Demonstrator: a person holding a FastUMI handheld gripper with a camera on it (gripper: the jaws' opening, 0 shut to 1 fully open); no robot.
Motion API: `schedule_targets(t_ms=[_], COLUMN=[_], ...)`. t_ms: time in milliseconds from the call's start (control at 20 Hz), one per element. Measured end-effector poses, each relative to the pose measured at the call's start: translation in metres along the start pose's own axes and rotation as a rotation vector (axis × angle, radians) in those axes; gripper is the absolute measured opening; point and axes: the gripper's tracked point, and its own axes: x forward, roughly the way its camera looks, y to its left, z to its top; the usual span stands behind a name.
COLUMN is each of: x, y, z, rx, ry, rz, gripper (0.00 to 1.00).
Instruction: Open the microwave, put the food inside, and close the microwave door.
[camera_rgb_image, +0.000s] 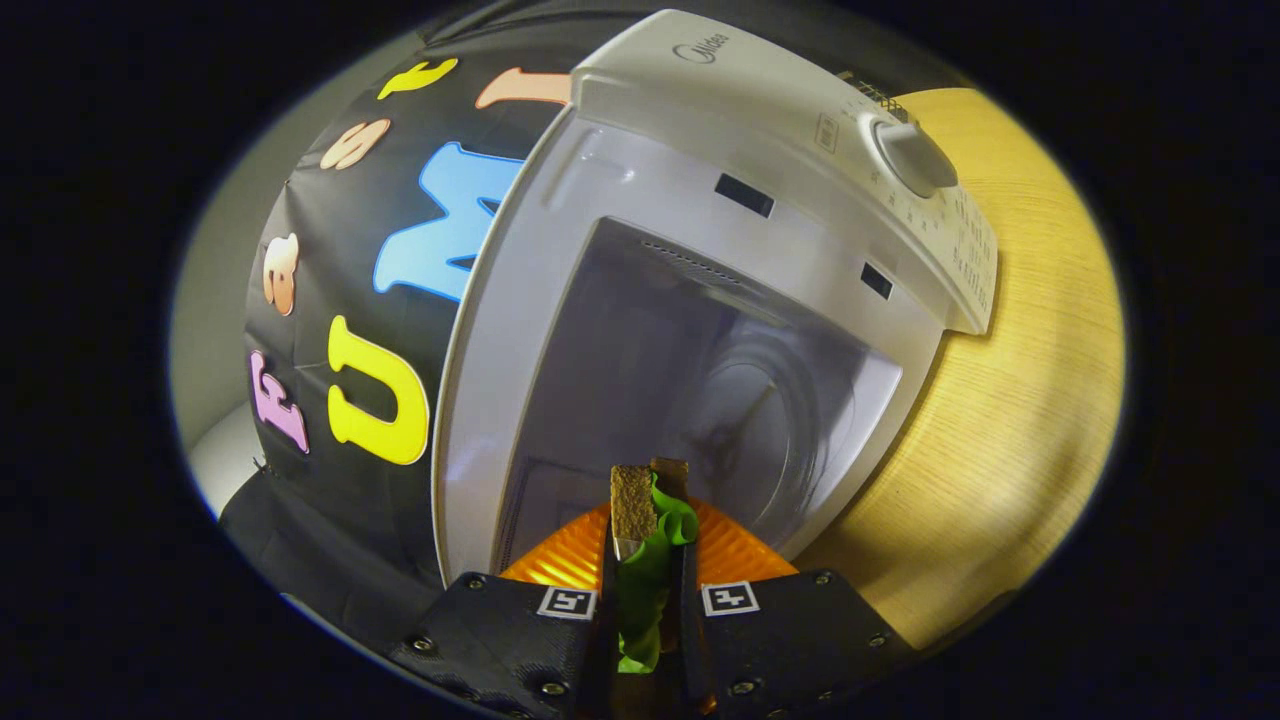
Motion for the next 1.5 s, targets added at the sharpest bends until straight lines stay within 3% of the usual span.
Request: schedule_targets(t_ms=[850,1250,1350,1450,1500], x=[0.054,0.047,0.044,0.043,0.041], y=[-0.028,-0.034,-0.026,-0.028,-0.029], z=[-0.012,-0.006,0.000,0.008,0.009], rx=[0.033,-0.045,-0.081,-0.152,-0.176], ry=[-0.161,-0.156,-0.175,-0.195,-0.196], rz=[-0.060,-0.089,-0.071,-0.110,-0.121], gripper=[0.24,0.45,0.72,0.96,0.97])
